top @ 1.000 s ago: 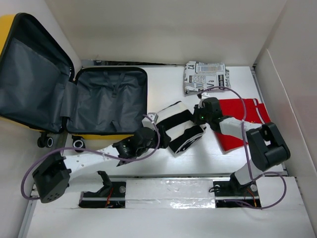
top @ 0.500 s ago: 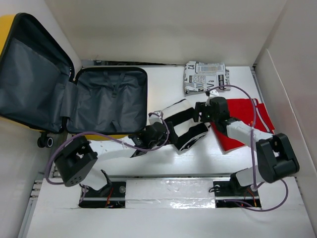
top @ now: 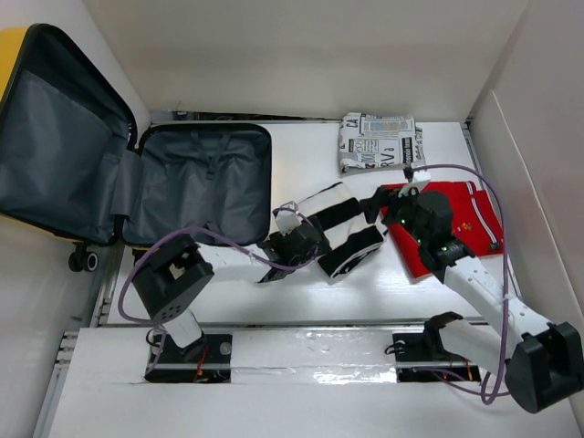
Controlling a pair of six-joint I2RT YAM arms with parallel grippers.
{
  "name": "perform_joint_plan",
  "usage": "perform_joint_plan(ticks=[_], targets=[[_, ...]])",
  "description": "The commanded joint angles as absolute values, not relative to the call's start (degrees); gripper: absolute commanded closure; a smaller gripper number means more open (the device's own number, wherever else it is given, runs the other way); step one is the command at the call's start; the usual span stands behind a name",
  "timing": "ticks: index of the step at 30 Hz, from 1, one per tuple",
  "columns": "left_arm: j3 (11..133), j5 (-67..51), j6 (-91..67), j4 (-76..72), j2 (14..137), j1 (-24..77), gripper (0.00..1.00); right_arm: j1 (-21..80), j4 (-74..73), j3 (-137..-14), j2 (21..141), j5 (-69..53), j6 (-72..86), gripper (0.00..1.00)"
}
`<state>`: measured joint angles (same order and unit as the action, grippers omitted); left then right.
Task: Pack the luggage
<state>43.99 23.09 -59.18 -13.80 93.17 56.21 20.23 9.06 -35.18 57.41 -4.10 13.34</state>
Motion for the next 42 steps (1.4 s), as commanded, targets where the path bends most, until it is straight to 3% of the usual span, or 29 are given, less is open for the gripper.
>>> perform_joint_plan(ticks=[1, 9, 12, 14, 16, 17, 19, 25, 27, 28, 42], targets=[[46.8, 27.8, -63.1, -15.3, 96.1, 56.8, 0.11, 21.3, 12.0, -34.3, 54.2, -5.2, 13.1, 0.14], [52.4, 27.0, -62.9, -15.6, 103.5, 56.2, 0.20, 21.3, 13.3, -32.8, 51.2, -6.8, 13.2, 0.14], [53.0, 27.9, -62.8, -16.3, 105.0, 56.2, 0.27, 21.3, 13.6, -32.3, 50.1, -7.3, 13.3, 0.15], [52.7, 30.5, -62.4, -16.8, 104.9, 56.2, 0.41, 21.3, 13.4, -31.7, 49.0, -7.6, 13.1, 0.15], [52.1, 31.5, -60.1, -19.7, 104.3, 56.2, 0.66, 21.3, 13.4, -31.1, 46.7, -7.5, 13.1, 0.16], [51.8, 31.7, -57.2, -20.6, 103.5, 56.2, 0.71, 21.3, 13.7, -30.8, 45.9, -7.3, 13.7, 0.16], [51.2, 32.1, -53.5, -25.3, 102.7, 56.2, 0.79, 21.3, 14.4, -30.1, 43.6, -7.0, 14.1, 0.16], [52.0, 28.3, -40.6, -32.5, 99.5, 51.5, 0.82, 21.3, 16.4, -28.5, 42.0, -7.9, 14.3, 0.16], [54.2, 26.4, -37.1, -32.8, 96.8, 50.0, 0.87, 21.3, 16.3, -28.5, 41.8, -8.2, 14.4, 0.16], [55.3, 25.7, -33.9, -31.7, 95.8, 49.3, 1.00, 21.3, 16.3, -28.6, 41.7, -8.2, 14.5, 0.16], [85.8, 8.0, -10.4, -6.2, 91.1, 32.9, 1.00, 20.7, 13.1, -29.0, 36.6, -8.4, 14.7, 0.16]])
